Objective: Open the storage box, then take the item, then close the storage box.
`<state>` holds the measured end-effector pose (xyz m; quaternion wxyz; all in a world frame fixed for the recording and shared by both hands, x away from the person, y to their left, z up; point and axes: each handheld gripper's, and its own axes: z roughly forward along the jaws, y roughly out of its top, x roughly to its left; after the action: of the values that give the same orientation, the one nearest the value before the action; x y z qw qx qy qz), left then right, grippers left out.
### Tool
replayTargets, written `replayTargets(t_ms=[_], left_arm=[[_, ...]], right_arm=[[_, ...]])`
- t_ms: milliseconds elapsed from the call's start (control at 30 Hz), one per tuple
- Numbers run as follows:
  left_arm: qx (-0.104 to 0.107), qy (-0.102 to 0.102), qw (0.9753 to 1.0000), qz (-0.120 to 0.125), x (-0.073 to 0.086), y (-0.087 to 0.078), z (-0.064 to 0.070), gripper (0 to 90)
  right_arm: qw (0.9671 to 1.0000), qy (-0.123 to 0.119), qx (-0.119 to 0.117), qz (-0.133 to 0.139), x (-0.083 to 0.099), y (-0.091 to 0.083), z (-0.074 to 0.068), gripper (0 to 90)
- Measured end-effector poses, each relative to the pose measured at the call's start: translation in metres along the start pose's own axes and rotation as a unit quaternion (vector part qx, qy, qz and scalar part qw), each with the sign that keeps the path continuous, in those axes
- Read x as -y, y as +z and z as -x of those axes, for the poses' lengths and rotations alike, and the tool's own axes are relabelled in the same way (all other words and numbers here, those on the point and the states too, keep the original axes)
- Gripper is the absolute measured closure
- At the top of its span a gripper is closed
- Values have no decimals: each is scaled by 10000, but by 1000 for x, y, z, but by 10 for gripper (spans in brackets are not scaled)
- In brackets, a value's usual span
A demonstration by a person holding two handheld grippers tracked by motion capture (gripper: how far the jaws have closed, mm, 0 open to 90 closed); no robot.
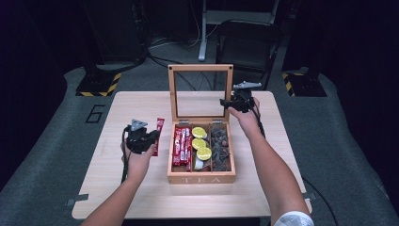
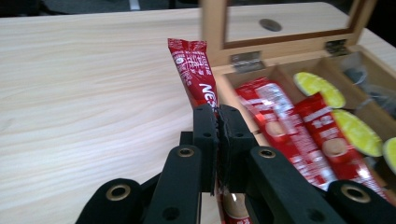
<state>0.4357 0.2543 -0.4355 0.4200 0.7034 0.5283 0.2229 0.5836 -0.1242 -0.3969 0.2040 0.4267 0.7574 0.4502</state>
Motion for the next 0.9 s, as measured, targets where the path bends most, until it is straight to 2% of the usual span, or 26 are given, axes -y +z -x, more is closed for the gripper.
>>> replayTargets(t_ms=[133,367,400,467,633,667,733,867,900], left_arm=[[-111,-118,9999,-34,9,0,-18,859],[-97,-189,9997,-120,24,6,-37,860],[-54,-211,9996,-158,26,7,-40,859],[-35,-175,9997,-175,29,8,-43,859],[-99,-92,9994,-322,38,13,-47,859],[-99,-158,9992,-350,39,14,-47,859],[-122,-114,9991,-395,42,16,-49,859],[-157,-160,9987,-465,50,20,-51,859],[-159,-108,9984,-524,51,21,-53,859]], right_arm=[[10000,3,5,-14,0,0,-1,484],[10000,0,16,-4,-1,1,-2,469],[10000,69,18,-2,-1,1,-2,469],[10000,-2,-1,3,-1,1,-1,469],[10000,32,-12,3,-1,0,-1,467],[10000,35,-15,3,-1,0,-1,466],[10000,12,-25,16,-1,1,-1,459],[10000,6,-25,11,-1,0,-1,457],[10000,23,-27,17,-1,0,-1,458]])
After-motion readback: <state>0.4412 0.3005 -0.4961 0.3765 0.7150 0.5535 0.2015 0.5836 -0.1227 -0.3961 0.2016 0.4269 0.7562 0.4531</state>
